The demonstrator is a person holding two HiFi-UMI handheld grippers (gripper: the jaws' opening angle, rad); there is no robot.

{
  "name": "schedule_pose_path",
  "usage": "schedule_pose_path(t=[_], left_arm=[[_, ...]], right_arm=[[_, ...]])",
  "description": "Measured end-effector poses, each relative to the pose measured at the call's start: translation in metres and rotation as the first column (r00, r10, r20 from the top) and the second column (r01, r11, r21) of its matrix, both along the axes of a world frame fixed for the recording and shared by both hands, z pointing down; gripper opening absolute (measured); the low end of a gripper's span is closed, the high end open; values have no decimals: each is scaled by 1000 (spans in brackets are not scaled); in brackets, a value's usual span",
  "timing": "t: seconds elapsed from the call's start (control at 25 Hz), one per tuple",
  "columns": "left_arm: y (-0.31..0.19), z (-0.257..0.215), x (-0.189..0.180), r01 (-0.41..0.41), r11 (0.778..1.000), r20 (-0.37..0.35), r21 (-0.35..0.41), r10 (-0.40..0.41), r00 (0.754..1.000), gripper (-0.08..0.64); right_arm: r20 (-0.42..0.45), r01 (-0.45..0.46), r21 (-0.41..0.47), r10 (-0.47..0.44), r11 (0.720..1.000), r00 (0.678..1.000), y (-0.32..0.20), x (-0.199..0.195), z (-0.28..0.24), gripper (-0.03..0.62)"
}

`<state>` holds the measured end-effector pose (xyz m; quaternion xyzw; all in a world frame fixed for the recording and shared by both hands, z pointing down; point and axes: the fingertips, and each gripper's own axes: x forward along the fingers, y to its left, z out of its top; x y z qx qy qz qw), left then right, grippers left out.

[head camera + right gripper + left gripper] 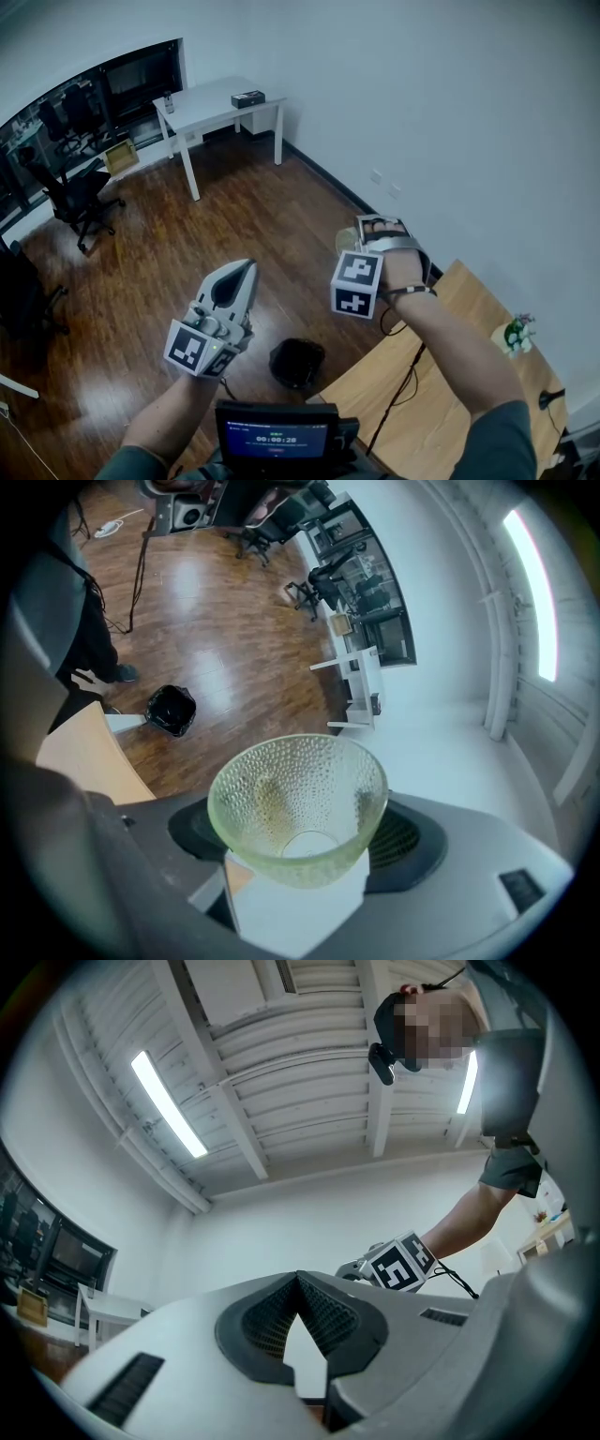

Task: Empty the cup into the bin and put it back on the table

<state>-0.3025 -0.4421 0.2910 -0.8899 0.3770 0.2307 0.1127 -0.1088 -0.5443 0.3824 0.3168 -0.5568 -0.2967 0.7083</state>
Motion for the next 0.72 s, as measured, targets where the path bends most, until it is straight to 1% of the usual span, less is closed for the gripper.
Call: schedule_pose_path(t=[0.24,0.56,0.72], left_arm=[[-6,2,-8,23,1000,0,-6,-23,1000,-9],[-10,0,-14,24,1000,-18,-9,-24,1000,-9],[-12,2,-14,19,1000,4,-9,-19,1000,-9]], right_arm=[[-40,4,5,-4,1000,999,-5,-2,-1,400],[-105,23,39,-19,999,994,-14,-3,-7,399],[-117,35,52,-29,998,993,-15,-7,-10,399]])
